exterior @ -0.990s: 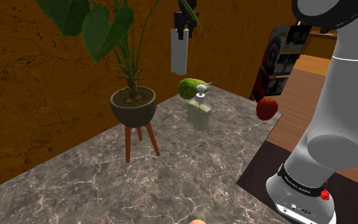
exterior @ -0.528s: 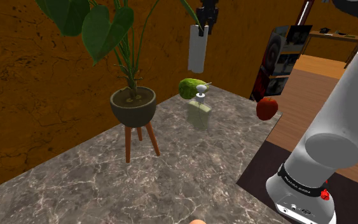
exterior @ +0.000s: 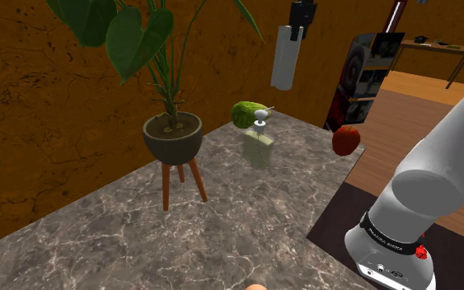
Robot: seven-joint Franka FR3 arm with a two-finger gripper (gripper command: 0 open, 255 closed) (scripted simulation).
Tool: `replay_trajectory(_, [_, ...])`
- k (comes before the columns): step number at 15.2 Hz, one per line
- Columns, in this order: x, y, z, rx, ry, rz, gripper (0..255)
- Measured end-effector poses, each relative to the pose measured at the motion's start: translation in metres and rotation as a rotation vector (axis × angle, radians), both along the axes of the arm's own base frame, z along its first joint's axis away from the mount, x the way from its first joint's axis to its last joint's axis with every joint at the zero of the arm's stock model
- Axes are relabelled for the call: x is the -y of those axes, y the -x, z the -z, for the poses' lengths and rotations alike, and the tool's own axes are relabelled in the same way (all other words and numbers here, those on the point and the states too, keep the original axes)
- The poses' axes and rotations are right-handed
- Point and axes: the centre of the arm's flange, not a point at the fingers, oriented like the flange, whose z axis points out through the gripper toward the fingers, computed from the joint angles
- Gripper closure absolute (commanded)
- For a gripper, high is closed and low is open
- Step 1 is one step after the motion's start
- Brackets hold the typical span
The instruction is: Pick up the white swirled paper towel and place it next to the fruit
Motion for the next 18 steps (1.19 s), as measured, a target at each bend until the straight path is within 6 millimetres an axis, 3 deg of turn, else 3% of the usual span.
replay_trajectory(9, [0.071, 0.09, -0.019, 0.0, 0.0, 0.001, 255])
replay_trajectory(18, [0.074, 0.097, 0.025, -0.001, -0.001, -0.001, 255])
